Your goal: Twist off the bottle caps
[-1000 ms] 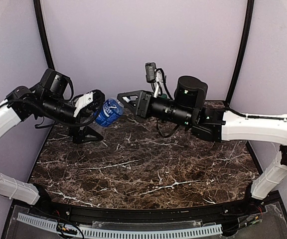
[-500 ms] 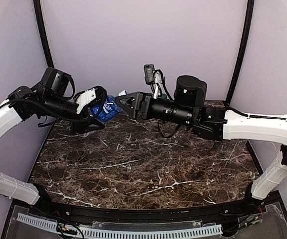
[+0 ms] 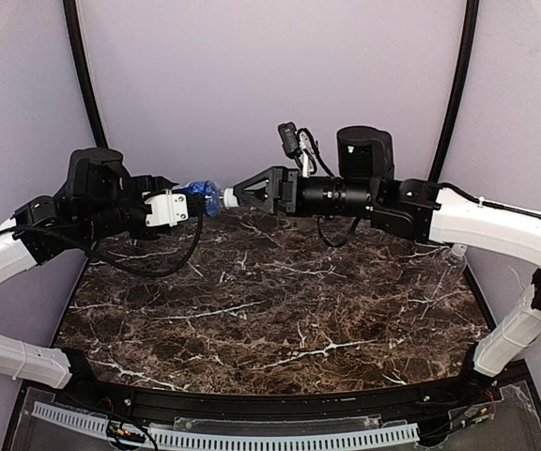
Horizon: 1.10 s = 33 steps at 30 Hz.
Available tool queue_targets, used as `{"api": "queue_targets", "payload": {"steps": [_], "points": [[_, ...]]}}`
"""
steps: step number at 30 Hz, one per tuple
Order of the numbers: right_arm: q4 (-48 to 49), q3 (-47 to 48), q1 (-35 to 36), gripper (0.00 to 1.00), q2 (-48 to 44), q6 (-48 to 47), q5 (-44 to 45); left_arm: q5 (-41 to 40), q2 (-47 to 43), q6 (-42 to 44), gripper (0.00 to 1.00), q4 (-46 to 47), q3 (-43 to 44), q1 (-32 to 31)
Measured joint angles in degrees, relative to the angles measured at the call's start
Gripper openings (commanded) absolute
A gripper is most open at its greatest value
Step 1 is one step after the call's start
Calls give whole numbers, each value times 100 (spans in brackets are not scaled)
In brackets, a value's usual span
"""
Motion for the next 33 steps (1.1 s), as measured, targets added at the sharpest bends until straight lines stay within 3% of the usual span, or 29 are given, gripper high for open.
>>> {"api": "queue_targets", "payload": {"steps": [7,17,21,24,33], "points": [[153,205,-33,46,470,269,-809,-472,-101,586,44,546,-151,-81],[321,205,-48,43,516,321,-973,-597,-101,680,43,684,-251,-116],[354,205,-59,52,529,348,-970,-601,-101,682,42,697,-254,-118],[382,205,-85,53,546,417,-960,-603,-101,691,42,697,-262,-125],[413,208,-179,44,566,466,-925,-601,-101,699,42,697,-295,-140]]}}
